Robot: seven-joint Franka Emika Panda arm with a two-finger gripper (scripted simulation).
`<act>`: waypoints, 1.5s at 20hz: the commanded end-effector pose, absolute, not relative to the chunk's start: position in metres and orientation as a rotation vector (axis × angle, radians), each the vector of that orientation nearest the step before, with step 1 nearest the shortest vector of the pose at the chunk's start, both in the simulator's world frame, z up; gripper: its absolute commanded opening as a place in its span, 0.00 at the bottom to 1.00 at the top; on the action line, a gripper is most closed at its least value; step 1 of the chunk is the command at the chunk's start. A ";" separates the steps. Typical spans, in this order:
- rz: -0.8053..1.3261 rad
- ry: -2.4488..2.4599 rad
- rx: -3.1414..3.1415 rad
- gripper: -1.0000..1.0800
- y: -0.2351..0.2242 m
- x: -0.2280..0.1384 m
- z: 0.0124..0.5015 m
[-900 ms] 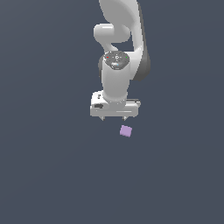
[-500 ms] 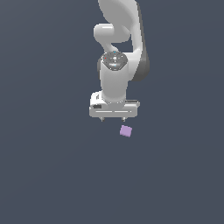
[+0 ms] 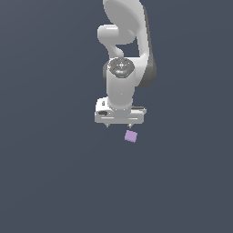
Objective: Pick up the object and move it to a goal position.
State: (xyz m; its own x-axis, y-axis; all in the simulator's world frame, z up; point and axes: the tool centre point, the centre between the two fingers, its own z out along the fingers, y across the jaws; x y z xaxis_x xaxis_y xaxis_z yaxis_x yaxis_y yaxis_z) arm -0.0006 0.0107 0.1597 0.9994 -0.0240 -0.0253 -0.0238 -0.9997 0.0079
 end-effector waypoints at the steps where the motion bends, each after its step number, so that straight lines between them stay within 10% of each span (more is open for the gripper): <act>1: -0.051 -0.065 3.132 1.00 0.016 -0.001 0.151; 30: -0.182 -0.451 3.048 1.00 0.080 -0.014 0.034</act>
State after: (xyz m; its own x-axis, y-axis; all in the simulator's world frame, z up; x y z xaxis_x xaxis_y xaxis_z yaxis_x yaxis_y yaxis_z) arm -0.0134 0.0804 0.0353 0.9505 -0.2914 -0.1080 -0.2850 -0.9559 0.0713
